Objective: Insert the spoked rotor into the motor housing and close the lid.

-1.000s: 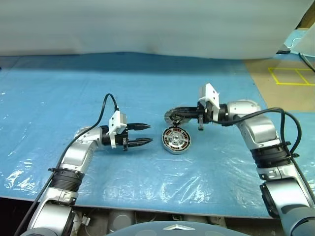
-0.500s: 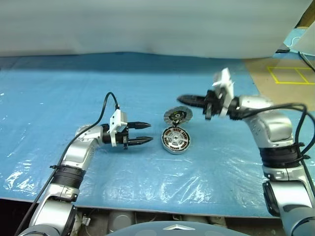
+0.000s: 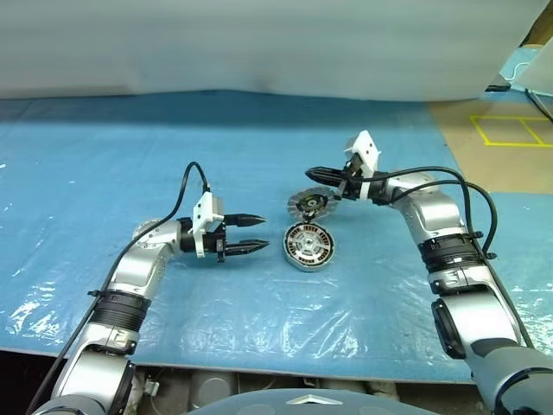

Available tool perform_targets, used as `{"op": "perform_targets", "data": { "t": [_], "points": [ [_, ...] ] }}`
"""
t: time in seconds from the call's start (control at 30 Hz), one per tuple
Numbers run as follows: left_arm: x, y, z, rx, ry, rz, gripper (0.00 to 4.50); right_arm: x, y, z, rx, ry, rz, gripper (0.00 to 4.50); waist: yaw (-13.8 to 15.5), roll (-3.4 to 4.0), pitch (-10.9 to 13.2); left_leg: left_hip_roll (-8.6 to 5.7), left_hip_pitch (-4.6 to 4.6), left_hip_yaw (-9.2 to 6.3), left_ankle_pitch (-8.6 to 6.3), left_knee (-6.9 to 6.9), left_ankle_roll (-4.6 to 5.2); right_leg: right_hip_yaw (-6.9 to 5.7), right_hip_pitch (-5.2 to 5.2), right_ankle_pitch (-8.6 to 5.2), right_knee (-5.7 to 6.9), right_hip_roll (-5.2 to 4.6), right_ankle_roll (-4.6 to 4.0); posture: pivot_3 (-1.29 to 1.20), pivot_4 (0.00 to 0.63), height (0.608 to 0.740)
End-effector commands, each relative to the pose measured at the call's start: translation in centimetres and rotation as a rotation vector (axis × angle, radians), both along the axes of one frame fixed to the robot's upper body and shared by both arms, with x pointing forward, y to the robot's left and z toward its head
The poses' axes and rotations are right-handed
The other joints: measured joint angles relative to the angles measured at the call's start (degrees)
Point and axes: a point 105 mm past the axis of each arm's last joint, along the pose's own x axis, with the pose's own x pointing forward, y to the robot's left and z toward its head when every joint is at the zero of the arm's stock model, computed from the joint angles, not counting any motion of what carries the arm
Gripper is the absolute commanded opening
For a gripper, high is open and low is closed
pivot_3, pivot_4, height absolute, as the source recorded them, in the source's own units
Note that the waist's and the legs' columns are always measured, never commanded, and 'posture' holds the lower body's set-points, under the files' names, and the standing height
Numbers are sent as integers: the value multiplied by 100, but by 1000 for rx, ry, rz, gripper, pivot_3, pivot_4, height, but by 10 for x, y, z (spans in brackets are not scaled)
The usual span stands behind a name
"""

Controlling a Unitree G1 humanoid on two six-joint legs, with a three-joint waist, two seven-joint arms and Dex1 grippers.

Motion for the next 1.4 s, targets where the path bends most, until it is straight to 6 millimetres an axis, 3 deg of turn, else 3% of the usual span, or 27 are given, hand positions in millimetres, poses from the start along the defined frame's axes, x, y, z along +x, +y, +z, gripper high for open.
{"op": "perform_targets", "data": {
  "t": [0.03,0.13,0.37,0.9,1.07,1.27,1.4],
  "points": [
    [-2,2,7,-5,-36,6,2578,-25,11,10,-58,-58,166,0,7,0,0,0,-1,0,0,0,1,0,0,0,0,0,0,0,150,740],
    [-3,3,6,-4,-33,10,2578,-46,15,6,-108,-60,256,0,13,0,0,1,-2,-1,-3,-2,7,-2,1,0,-1,0,0,0,150,740],
    [-3,0,6,-6,-35,8,2578,-73,12,-18,-194,-36,297,0,11,0,0,4,12,-1,-23,0,5,-2,12,0,-2,1,0,0,150,740],
    [-3,-1,6,5,-36,1,2578,-90,-2,-105,-256,106,88,0,0,-4,-2,5,63,3,-25,-9,2,5,60,-1,-12,1,2,0,150,740],
    [-2,0,8,2,-41,4,2578,-81,4,-82,-152,45,9,0,-4,-4,-2,5,111,7,-26,-31,2,9,98,-4,-31,0,8,0,150,740],
    [-1,0,8,-5,-43,7,2578,-84,6,-46,-71,-16,6,0,-3,-3,-2,2,80,15,-24,-57,1,8,73,-1,-56,0,4,0,150,740],
    [0,-2,7,-11,-45,11,2605,-81,4,-32,-66,-96,-43,883,-3,-4,-2,2,45,23,-1,-74,-1,5,35,0,-65,1,5,0,150,740]
  ]
}}
